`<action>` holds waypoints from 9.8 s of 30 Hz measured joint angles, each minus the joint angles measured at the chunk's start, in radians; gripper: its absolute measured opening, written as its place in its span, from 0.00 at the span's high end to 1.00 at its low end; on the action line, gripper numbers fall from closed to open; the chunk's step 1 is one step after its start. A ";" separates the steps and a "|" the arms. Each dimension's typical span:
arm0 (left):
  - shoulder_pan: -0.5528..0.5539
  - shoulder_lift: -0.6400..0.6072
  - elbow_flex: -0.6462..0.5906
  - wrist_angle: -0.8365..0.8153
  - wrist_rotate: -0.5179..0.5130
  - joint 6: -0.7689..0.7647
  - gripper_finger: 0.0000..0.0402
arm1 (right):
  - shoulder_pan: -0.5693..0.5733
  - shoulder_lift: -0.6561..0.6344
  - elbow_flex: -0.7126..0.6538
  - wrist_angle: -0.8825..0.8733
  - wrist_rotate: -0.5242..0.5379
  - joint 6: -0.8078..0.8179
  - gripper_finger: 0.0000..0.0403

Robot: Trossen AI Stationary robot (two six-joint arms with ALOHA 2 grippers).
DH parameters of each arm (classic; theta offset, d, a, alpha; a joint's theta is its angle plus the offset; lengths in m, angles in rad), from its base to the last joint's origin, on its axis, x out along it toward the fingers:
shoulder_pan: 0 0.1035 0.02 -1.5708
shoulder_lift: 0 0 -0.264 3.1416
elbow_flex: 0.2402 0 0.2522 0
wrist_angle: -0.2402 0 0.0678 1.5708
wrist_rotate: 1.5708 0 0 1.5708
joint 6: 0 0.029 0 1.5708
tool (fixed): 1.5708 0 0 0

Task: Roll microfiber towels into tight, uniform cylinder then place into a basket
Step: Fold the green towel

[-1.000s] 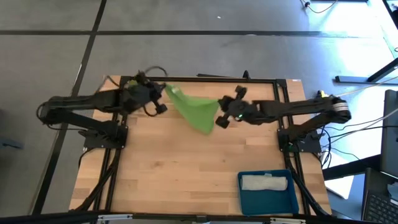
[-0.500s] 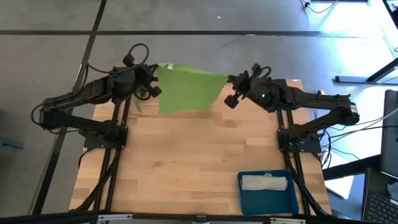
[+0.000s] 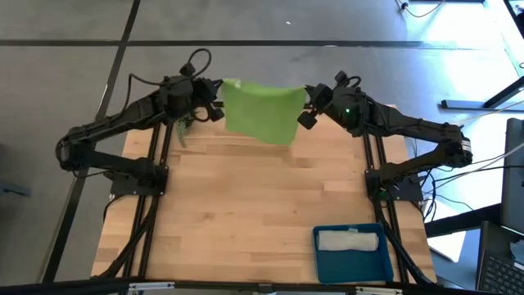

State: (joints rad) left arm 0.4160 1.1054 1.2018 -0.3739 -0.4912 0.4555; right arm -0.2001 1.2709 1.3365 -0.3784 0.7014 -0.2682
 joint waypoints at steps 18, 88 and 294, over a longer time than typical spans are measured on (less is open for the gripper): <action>-0.236 -0.008 -0.074 -0.365 0.119 -0.277 1.00 | 0.267 0.096 -0.001 -0.488 -0.023 0.512 1.00; -0.454 0.234 -0.562 0.007 -0.317 -0.709 1.00 | 0.221 0.643 -0.002 -0.478 -0.076 0.970 1.00; -0.876 0.020 -0.718 0.233 0.002 -0.690 0.79 | 0.528 0.795 -0.132 0.225 -0.310 0.549 0.97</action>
State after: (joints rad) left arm -0.4603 1.1252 0.4835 -0.1410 -0.4889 -0.2348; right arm 0.3279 2.0655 1.2041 -0.1538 0.3911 0.2809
